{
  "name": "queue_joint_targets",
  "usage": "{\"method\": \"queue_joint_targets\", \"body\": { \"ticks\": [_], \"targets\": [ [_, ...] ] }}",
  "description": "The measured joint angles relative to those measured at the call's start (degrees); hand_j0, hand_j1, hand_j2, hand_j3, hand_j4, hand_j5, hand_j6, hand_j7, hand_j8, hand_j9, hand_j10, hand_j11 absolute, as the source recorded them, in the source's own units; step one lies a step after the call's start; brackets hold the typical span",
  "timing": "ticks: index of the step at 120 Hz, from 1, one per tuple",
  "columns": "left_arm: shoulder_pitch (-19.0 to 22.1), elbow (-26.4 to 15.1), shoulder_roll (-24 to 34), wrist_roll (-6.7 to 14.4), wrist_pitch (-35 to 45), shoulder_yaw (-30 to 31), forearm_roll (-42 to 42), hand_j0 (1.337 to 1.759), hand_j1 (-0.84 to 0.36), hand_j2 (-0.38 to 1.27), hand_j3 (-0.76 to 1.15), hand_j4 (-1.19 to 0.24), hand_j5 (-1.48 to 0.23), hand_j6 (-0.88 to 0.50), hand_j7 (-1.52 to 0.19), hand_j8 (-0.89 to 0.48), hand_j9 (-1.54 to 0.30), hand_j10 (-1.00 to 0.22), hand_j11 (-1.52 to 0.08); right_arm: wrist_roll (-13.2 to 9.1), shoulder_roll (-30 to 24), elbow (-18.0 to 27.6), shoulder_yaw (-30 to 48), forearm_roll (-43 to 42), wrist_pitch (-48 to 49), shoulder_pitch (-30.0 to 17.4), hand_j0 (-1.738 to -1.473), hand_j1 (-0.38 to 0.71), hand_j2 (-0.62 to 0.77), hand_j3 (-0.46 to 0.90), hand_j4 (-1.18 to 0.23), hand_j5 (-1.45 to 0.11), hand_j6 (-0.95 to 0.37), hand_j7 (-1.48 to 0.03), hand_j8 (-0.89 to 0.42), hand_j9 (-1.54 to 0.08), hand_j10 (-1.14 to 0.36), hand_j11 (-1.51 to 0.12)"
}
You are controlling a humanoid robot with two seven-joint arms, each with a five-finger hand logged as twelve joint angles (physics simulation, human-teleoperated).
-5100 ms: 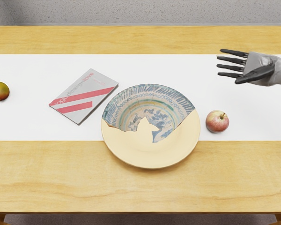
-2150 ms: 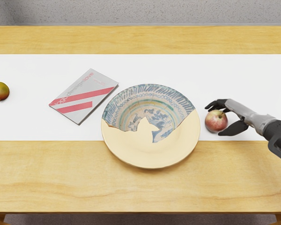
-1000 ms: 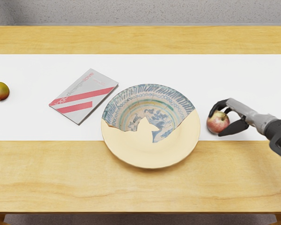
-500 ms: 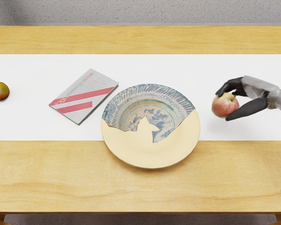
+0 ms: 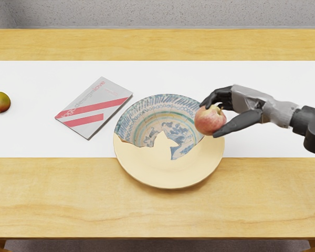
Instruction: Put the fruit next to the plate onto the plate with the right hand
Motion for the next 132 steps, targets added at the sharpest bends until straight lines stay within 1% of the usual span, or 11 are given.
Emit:
{"method": "queue_joint_targets", "body": {
  "ticks": [22, 31, 35, 38, 53, 78, 108, 120, 132],
  "targets": [
    [0.0, 0.0, 0.0, 0.0, 0.0, 0.0, 0.0, 1.658, 0.06, 0.05, 0.0, -0.25, -0.32, -0.25, -0.32, -0.25, -0.32, -0.24, -0.32, -0.3, 5.79, -1.08, -0.06, -4.49, -0.14, 0.1, -1.658, 0.18, 0.2, 0.0, -0.68, -1.05, -0.25, -0.95, -0.18, -0.99, -0.36, -1.01],
    [0.0, 0.0, 0.0, 0.0, 0.0, 0.0, 0.0, 1.658, 0.06, 0.05, 0.0, -0.25, -0.32, -0.25, -0.32, -0.25, -0.32, -0.24, -0.32, -0.34, 7.64, -1.6, -0.08, -6.76, -0.16, 0.19, -1.658, 0.17, 0.19, 0.0, -0.7, -1.09, -0.25, -0.98, -0.15, -1.03, -0.35, -1.04],
    [0.0, 0.0, 0.0, 0.0, 0.0, 0.0, 0.0, 1.658, 0.06, 0.05, 0.0, -0.25, -0.32, -0.25, -0.32, -0.25, -0.32, -0.24, -0.32, -0.35, 8.5, -1.92, -0.08, -8.03, -0.2, 0.23, -1.658, 0.17, 0.21, 0.0, -0.7, -1.1, -0.25, -0.99, -0.14, -1.03, -0.35, -1.05],
    [0.0, 0.0, 0.0, 0.0, 0.0, 0.0, 0.0, 1.658, 0.06, 0.05, 0.0, -0.25, -0.32, -0.25, -0.32, -0.25, -0.32, -0.24, -0.32, -0.35, 9.18, -2.15, -0.08, -9.06, -0.24, 0.28, -1.658, 0.17, 0.21, 0.0, -0.71, -1.1, -0.25, -0.99, -0.16, -1.04, -0.35, -1.06],
    [0.0, 0.0, 0.0, 0.0, 0.0, 0.0, 0.0, 1.658, 0.06, 0.05, 0.0, -0.25, -0.32, -0.25, -0.32, -0.25, -0.32, -0.24, -0.32, -0.35, 12.16, -3.62, -0.4, -13.71, -0.54, 1.08, -1.658, 0.16, 0.22, 0.0, -0.72, -1.15, -0.26, -1.02, -0.15, -1.1, -0.35, -1.12],
    [0.0, 0.0, 0.0, 0.0, 0.0, -0.01, 0.0, 1.658, 0.06, 0.05, 0.0, -0.25, -0.32, -0.25, -0.32, -0.24, -0.32, -0.24, -0.32, -0.37, 14.45, -4.85, -0.82, -18.11, -1.63, 1.54, -1.658, 0.14, 0.17, 0.0, -0.72, -1.19, -0.25, -1.04, -0.13, -1.16, -0.32, -1.18],
    [0.0, 0.0, 0.0, 0.0, 0.0, 0.0, 0.0, 1.658, 0.06, 0.05, 0.0, -0.25, -0.32, -0.24, -0.32, -0.24, -0.32, -0.24, -0.32, -0.44, 15.97, -5.76, -2.89, -21.91, -3.8, 2.31, -1.658, 0.14, 0.17, 0.0, -0.73, -1.19, -0.26, -1.05, -0.13, -1.14, -0.33, -1.18],
    [0.0, 0.0, 0.0, 0.0, 0.0, 0.0, 0.0, 1.658, 0.06, 0.05, 0.0, -0.24, -0.32, -0.24, -0.32, -0.24, -0.32, -0.24, -0.32, -3.04, 17.2, -5.82, -3.68, -24.44, -5.18, 2.87, -1.658, 0.14, 0.2, 0.0, -0.73, -1.19, -0.27, -1.05, -0.14, -1.14, -0.34, -1.18],
    [0.0, 0.0, 0.0, 0.0, 0.0, 0.0, 0.0, 1.658, 0.06, 0.05, 0.0, -0.24, -0.32, -0.24, -0.32, -0.24, -0.32, -0.24, -0.32, -4.66, 17.91, -5.79, -4.0, -26.02, -6.23, 3.25, -1.658, 0.14, 0.22, 0.0, -0.73, -1.19, -0.28, -1.05, -0.17, -1.15, -0.35, -1.18]
  ]
}}
